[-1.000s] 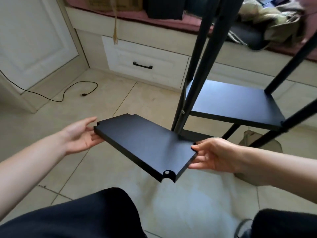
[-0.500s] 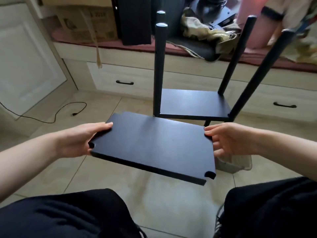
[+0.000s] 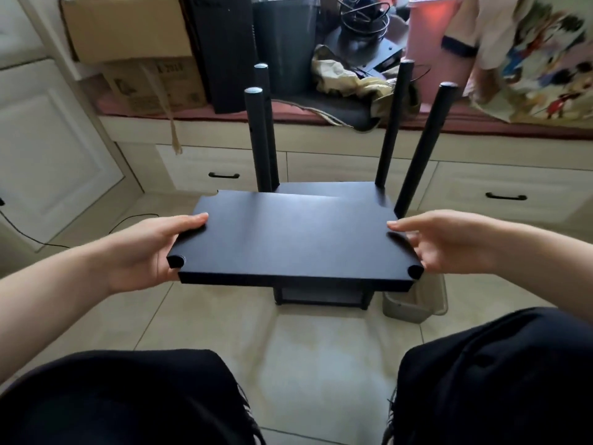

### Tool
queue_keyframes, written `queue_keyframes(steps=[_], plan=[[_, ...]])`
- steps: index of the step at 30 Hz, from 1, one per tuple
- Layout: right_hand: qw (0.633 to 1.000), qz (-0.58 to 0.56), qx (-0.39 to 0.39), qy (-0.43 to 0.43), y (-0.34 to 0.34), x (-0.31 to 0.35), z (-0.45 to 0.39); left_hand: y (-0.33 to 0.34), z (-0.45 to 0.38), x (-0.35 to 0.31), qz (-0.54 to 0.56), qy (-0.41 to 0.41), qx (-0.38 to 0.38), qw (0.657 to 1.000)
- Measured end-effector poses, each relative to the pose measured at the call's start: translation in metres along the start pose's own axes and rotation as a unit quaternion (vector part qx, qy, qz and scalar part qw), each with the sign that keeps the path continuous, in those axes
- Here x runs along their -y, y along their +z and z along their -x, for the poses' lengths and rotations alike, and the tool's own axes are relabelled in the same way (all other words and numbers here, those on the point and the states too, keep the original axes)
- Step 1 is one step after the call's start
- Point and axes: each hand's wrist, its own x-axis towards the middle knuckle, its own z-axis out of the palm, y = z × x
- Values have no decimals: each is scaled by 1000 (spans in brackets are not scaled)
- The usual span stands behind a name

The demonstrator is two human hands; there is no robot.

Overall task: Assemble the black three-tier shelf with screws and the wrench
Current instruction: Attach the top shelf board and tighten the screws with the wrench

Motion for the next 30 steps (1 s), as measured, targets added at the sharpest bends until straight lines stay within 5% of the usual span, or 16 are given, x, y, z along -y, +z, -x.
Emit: queue_keyframes(steps=[7, 13, 22, 30], plan=[[997, -4, -28, -77, -3, 52, 43, 24, 18, -58, -31, 39, -68, 996], [992, 24, -48, -112, -7, 92, 72, 30, 25, -107, -81, 71, -60, 992], [983, 38, -70, -166, -14, 150, 88, 66, 24, -172, -19, 115, -66, 991], [963, 151, -145, -172, -20, 218, 72, 83, -6, -225, -19, 126, -56, 990]])
